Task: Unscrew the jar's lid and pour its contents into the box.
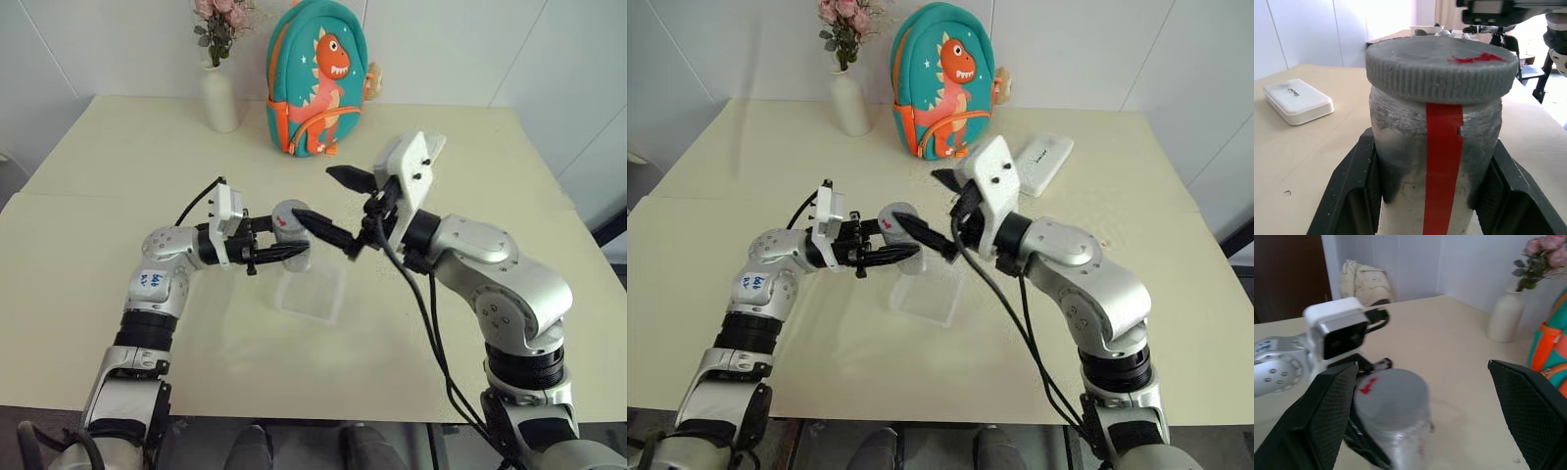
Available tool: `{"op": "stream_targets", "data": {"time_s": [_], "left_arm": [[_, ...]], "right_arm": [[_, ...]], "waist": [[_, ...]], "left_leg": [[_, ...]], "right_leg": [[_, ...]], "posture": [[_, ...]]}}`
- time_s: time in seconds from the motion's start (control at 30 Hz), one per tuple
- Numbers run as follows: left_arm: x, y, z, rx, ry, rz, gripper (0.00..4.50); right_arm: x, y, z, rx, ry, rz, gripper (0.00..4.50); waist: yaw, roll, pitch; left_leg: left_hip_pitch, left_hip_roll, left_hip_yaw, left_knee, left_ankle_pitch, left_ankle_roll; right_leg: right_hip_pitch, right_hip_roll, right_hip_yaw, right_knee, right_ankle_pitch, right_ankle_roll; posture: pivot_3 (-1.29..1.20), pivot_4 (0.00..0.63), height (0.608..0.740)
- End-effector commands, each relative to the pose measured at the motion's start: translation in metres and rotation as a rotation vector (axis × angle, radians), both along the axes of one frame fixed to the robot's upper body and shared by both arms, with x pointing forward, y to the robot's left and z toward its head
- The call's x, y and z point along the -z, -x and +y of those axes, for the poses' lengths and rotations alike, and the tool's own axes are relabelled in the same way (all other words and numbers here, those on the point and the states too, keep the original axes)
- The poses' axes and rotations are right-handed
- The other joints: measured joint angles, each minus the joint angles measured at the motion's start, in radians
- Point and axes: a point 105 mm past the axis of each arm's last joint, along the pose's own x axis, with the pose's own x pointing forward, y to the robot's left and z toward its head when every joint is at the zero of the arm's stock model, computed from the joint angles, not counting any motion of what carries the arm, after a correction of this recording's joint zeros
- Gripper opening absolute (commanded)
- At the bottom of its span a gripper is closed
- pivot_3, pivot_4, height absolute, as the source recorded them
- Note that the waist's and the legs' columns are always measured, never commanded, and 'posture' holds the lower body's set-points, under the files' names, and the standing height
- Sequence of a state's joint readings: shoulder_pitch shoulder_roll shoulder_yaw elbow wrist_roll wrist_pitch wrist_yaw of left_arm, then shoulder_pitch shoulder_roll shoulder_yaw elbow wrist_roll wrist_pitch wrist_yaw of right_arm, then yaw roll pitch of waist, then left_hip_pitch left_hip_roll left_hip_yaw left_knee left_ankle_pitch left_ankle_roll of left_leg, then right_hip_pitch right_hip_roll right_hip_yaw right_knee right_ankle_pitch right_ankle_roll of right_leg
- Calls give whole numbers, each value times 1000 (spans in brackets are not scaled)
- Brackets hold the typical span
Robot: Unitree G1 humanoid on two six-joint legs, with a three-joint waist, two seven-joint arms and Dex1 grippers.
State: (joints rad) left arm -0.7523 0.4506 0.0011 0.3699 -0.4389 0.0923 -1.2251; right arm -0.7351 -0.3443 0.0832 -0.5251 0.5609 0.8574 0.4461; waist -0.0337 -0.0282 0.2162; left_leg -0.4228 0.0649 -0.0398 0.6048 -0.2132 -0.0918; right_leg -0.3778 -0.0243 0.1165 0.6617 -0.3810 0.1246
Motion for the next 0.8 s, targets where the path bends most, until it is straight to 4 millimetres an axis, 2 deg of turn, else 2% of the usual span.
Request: {"op": "stream_targets", "data": {"time_s": [0.03, 0.33, 0.8], "left_arm": [[-9, -2, -2, 9, -7, -29, 1981], [-16, -8, -8, -16, 13, -33, 1981], [-21, -13, -14, -18, 31, -13, 1981]], "right_arm": [[-14, 5, 6, 8, -19, -64, 4500], [3, -14, 13, 138, 20, -50, 4500], [14, -19, 22, 278, -7, -25, 4500]], "waist": [[0, 0, 0], [-1, 0, 0], [-2, 0, 0]], "left_leg": [[0, 0, 0, 0, 0, 0], [0, 0, -1, 0, 1, 0], [0, 0, -1, 0, 1, 0]], "right_leg": [[0, 0, 0, 0, 0, 0], [0, 0, -1, 1, 0, 0], [0, 0, -1, 1, 0, 0]], "posture": [[0, 150, 740], [0, 150, 740], [0, 150, 740]]}}
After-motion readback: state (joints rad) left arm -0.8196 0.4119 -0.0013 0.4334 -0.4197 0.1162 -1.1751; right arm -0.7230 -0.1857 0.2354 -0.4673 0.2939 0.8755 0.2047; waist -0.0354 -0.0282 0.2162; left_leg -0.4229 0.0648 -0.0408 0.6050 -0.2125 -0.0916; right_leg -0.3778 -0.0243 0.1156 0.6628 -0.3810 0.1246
